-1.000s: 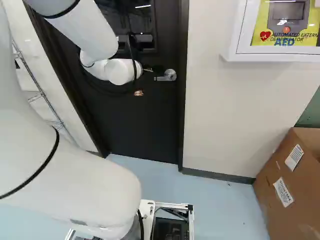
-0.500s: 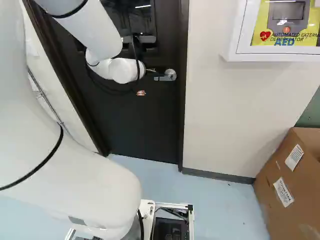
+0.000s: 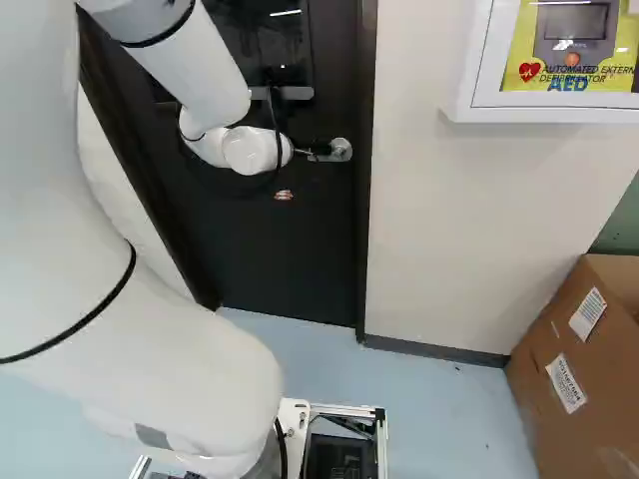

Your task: Open the door and move inside

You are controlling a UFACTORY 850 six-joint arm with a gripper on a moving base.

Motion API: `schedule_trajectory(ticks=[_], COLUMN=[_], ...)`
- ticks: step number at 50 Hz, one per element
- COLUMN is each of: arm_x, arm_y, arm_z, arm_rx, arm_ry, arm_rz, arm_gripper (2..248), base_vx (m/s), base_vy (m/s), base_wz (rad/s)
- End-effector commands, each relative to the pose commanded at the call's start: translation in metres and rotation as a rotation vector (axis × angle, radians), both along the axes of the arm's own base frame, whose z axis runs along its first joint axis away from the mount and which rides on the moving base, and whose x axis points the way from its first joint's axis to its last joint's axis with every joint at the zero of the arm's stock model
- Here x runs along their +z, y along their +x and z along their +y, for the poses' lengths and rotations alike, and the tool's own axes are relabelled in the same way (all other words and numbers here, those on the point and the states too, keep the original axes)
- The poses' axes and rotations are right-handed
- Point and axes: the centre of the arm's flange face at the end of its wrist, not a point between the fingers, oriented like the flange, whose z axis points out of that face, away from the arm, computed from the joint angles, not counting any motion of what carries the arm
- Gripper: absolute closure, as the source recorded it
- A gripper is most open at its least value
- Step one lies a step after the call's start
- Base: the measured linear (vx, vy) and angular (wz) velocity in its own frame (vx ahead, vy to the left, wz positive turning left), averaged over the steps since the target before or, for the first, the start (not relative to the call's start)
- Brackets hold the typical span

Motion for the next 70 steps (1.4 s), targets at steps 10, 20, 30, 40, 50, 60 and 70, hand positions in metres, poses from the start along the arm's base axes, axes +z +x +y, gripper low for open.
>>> schedule_trajectory(ticks=[10,20,30,40,50,60,70], arm_x=[-0.011,-0.021,-0.032,-0.042,-0.053,-0.055,-0.048], arm_y=[0.002,0.004,0.005,0.007,0.009,0.002,-0.018], arm_z=[0.000,0.000,0.000,0.000,0.000,-0.001,-0.002], arm_rx=[-0.001,-0.001,-0.001,-0.001,-0.001,-0.002,-0.005], arm_ry=[0.000,0.000,0.000,0.000,0.000,0.000,0.000], arm_rz=[0.023,0.047,0.070,0.093,0.116,0.122,0.102], arm_gripper=[3,3,3,3,3,3,3], base_vx=[0.000,0.000,0.000,0.003,0.000,0.000,0.000], base_vy=[0.000,0.000,0.000,0.000,0.000,0.000,0.000], base_wz=[0.000,0.000,0.000,-0.005,0.000,0.000,0.000])
